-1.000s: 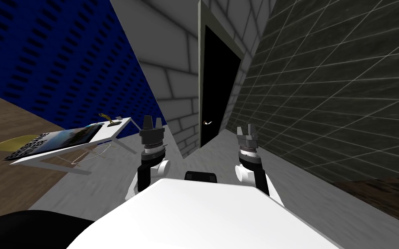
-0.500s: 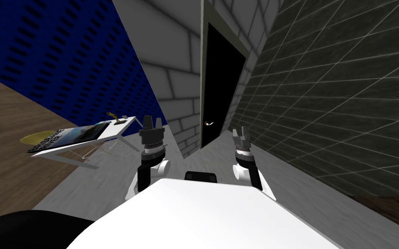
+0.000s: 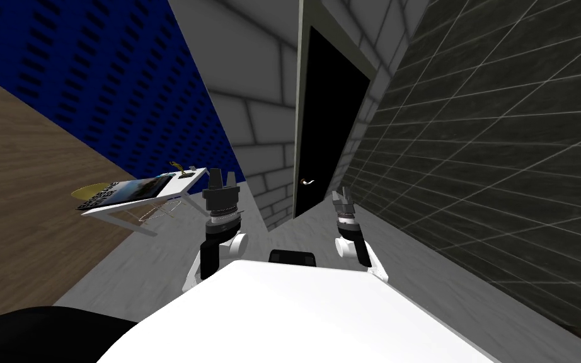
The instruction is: Pull the door open
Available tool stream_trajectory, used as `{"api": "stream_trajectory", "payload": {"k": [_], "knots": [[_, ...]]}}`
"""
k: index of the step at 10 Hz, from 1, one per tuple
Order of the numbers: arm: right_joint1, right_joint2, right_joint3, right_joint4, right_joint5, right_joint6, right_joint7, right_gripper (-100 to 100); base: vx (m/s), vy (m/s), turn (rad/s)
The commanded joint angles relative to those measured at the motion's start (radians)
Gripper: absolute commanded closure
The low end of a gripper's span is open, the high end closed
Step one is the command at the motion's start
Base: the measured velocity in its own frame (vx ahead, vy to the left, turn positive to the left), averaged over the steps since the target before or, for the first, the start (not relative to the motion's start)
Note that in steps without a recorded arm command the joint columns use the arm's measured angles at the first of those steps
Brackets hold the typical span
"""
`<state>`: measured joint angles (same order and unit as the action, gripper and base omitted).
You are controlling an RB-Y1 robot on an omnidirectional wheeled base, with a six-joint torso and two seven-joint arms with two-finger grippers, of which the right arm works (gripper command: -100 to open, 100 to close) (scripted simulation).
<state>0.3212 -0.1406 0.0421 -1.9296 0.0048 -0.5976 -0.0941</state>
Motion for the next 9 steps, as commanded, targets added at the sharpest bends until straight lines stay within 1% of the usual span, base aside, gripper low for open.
{"api": "stream_trajectory", "payload": {"k": [1, 2, 3, 4, 5, 6, 7, 8, 9], "knots": [[-0.015, -0.018, 0.01, 0.05, -0.007, -0.013, -0.022, -100, 0.067, -0.065, 0.195], [-0.015, -0.018, 0.01, 0.07, -0.007, -0.013, -0.022, -100, 0.057, -0.051, 0.054], [-0.033, -0.029, 0.016, 0.109, -0.011, -0.021, -0.036, -100, 0.045, -0.049, 0.116], [-0.033, -0.029, 0.016, 0.121, -0.011, -0.021, -0.036, -100, 0.03, -0.041, 0.064], [-0.051, -0.04, 0.023, 0.158, -0.016, -0.028, -0.05, -100, 0.034, -0.04, 0.135], [-0.051, -0.04, 0.023, 0.171, -0.016, -0.028, -0.05, -100, 0.034, -0.04, 0.069], [-0.07, -0.051, 0.03, 0.209, -0.02, -0.036, -0.064, -100, 0.045, -0.042, 0.136], [-0.07, -0.051, 0.03, 0.222, -0.02, -0.036, -0.064, -100, 0.037, -0.041, 0.066], [-0.089, -0.063, 0.037, 0.251, -0.024, -0.044, -0.078, -100, 0.046, -0.044, 0.119]]}}
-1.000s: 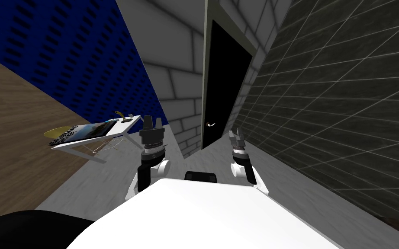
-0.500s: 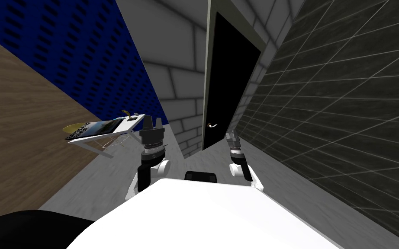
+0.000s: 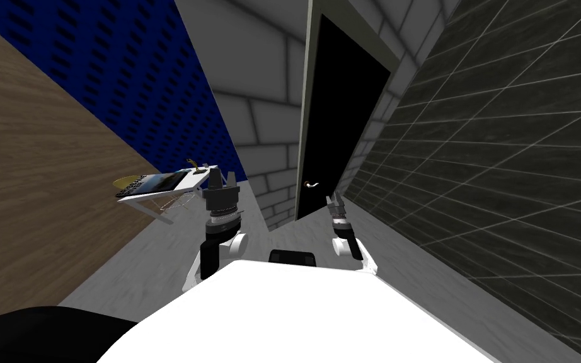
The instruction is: Pull the door open
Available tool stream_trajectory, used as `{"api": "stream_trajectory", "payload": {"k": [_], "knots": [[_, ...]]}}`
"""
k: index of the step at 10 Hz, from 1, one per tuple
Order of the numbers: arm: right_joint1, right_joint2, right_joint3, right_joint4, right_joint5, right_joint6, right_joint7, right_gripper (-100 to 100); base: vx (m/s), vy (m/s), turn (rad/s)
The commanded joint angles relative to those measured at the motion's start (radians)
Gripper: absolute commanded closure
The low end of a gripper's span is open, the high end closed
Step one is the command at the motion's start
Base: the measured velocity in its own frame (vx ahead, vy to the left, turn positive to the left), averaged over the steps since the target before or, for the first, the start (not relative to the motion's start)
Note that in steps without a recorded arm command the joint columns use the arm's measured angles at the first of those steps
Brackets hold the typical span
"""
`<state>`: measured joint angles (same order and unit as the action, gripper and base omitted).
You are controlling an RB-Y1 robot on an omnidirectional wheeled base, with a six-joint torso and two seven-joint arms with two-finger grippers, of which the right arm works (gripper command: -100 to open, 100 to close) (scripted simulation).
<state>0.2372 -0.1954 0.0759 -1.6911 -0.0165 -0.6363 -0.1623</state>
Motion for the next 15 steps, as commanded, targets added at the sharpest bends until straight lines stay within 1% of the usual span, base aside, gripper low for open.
{"api": "stream_trajectory", "payload": {"k": [1, 3, 4, 5, 6, 7, 8, 9, 10, 11, 12, 13, 14, 15], "knots": [[-0.005, -0.008, 0.003, 0.035, -0.003, -0.005, -0.01, -100, 0.041, -0.043, 0.076], [-0.043, -0.03, 0.016, 0.115, -0.012, -0.021, -0.038, -100, 0.047, -0.067, 0.168], [-0.043, -0.03, 0.016, 0.139, -0.012, -0.021, -0.038, -100, 0.038, -0.066, 0.085], [-0.061, -0.042, 0.023, 0.171, -0.016, -0.028, -0.052, -100, 0.044, -0.054, 0.144], [-0.061, -0.042, 0.023, 0.19, -0.016, -0.028, -0.052, -100, 0.038, -0.041, 0.055], [-0.08, -0.053, 0.03, 0.23, -0.021, -0.036, -0.066, -100, 0.034, -0.04, 0.116], [-0.08, -0.053, 0.03, 0.242, -0.021, -0.036, -0.066, -100, 0.031, -0.043, 0.071], [-0.099, -0.064, 0.037, 0.275, -0.025, -0.044, -0.08, -100, 0.027, -0.05, 0.132], [-0.099, -0.064, 0.037, 0.293, -0.025, -0.044, -0.08, -100, 0.031, -0.048, 0.069], [-0.117, -0.075, 0.043, 0.319, -0.029, -0.051, -0.094, -100, 0.033, -0.051, 0.105], [-0.117, -0.075, 0.043, 0.344, -0.029, -0.051, -0.094, -100, 0.033, -0.051, 0.075], [-0.136, -0.086, 0.05, 0.379, -0.033, -0.059, -0.108, -100, 0.039, -0.057, 0.123], [-0.136, -0.086, 0.05, 0.394, -0.033, -0.059, -0.108, -100, 0.036, -0.048, 0.079], [-0.153, -0.096, 0.056, 0.43, -0.037, -0.066, -0.121, -100, 0.033, -0.054, 0.124]]}}
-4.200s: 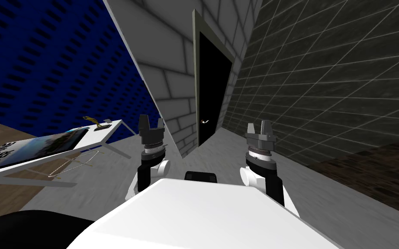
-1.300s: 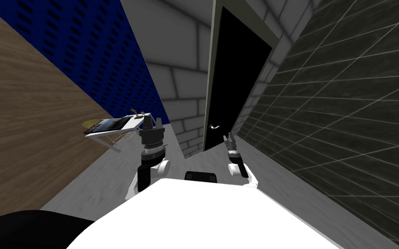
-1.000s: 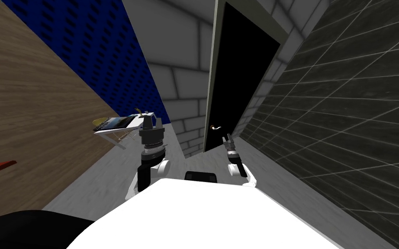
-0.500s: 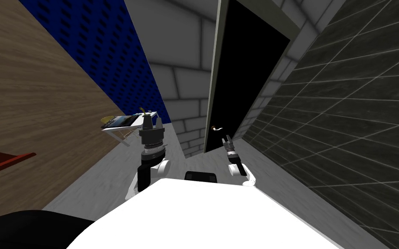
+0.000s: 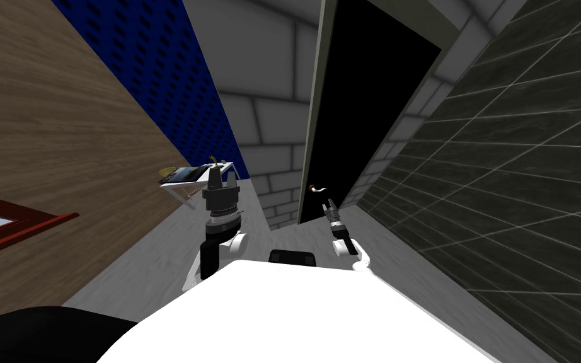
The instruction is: Pull the door open
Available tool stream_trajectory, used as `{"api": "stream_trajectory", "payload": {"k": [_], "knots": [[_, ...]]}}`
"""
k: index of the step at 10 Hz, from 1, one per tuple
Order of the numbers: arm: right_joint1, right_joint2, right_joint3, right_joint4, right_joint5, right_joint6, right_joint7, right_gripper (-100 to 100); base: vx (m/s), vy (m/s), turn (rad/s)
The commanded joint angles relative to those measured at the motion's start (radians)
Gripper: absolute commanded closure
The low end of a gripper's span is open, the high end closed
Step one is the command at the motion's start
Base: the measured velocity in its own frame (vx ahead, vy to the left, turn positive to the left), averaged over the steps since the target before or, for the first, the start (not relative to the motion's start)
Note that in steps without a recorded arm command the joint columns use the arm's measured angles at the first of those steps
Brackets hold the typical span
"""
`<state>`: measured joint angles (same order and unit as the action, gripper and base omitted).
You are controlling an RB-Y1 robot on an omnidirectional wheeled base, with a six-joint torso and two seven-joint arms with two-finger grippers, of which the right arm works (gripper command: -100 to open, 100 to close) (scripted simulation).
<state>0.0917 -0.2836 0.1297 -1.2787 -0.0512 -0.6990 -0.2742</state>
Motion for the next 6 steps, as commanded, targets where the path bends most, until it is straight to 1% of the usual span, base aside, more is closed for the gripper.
{"api": "stream_trajectory", "payload": {"k": [1, 2, 3, 4, 5, 6], "knots": [[-0.008, -0.008, 0.003, 0.03, -0.003, -0.003, -0.009, -100, 0.024, -0.043, 0.074], [-0.025, -0.018, 0.009, 0.073, -0.007, -0.011, -0.022, -100, 0.034, -0.047, 0.116], [-0.025, -0.018, 0.009, 0.077, -0.007, -0.011, -0.022, -100, 0.033, -0.048, 0.068], [-0.042, -0.028, 0.015, 0.116, -0.011, -0.018, -0.035, -100, 0.028, -0.051, 0.104], [-0.042, -0.028, 0.015, 0.124, -0.011, -0.018, -0.035, -100, 0.026, -0.046, 0.079], [-0.058, -0.038, 0.021, 0.159, -0.014, -0.024, -0.046, -100, 0.023, -0.049, 0.14]]}}
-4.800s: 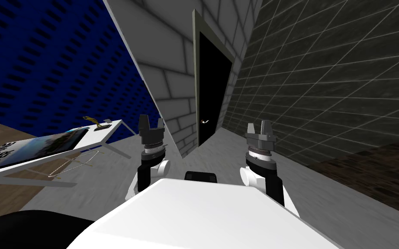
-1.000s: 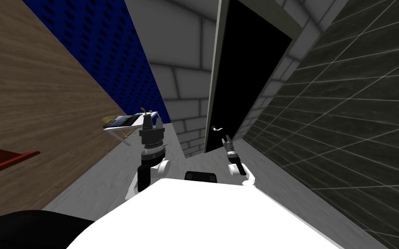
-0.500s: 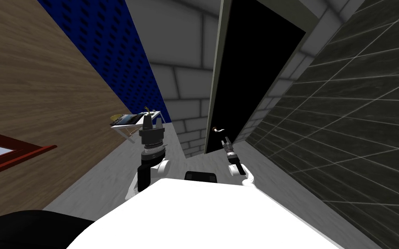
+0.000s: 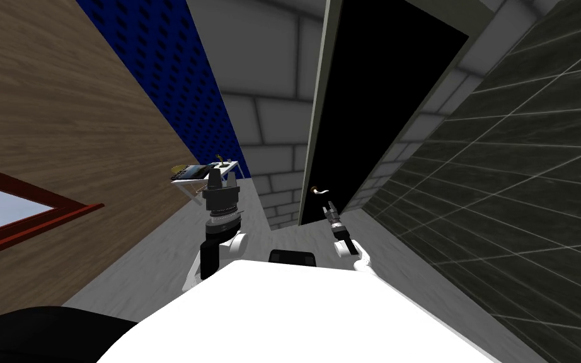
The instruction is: Pull the door open
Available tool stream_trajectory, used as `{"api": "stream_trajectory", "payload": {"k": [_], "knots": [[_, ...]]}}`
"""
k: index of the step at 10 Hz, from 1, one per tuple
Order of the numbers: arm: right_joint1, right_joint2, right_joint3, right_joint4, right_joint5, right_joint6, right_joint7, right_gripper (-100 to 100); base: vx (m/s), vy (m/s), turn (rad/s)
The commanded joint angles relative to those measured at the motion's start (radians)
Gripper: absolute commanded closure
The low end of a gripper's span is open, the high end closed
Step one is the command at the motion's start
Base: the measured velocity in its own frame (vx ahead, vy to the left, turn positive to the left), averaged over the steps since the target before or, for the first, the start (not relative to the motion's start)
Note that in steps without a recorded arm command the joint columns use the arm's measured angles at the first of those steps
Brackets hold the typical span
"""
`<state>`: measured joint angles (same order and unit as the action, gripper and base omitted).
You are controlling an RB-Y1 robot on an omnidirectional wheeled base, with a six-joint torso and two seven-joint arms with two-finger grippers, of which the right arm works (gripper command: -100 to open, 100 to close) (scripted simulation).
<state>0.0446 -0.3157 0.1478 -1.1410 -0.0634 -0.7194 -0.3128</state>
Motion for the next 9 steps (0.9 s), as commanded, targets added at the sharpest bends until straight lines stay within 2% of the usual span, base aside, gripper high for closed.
{"api": "stream_trajectory", "payload": {"k": [1, 3, 4, 7, 8, 9], "knots": [[-0.011, -0.005, 0.003, 0.03, -0.002, -0.004, -0.008, -100, 0.022, -0.044, 0.059], [-0.042, -0.024, 0.014, 0.098, -0.009, -0.016, -0.031, -100, 0.042, -0.065, 0.15], [-0.042, -0.024, 0.014, 0.115, -0.009, -0.016, -0.031, -100, 0.029, -0.059, 0.06], [-0.082, -0.047, 0.028, 0.221, -0.019, -0.033, -0.061, -100, 0.033, -0.065, 0.129], [-0.082, -0.047, 0.028, 0.224, -0.019, -0.033, -0.061, -100, 0.022, -0.066, 0.041], [-0.092, -0.054, 0.032, 0.253, -0.021, -0.037, -0.069, -100, 0.026, -0.045, 0.071]]}}
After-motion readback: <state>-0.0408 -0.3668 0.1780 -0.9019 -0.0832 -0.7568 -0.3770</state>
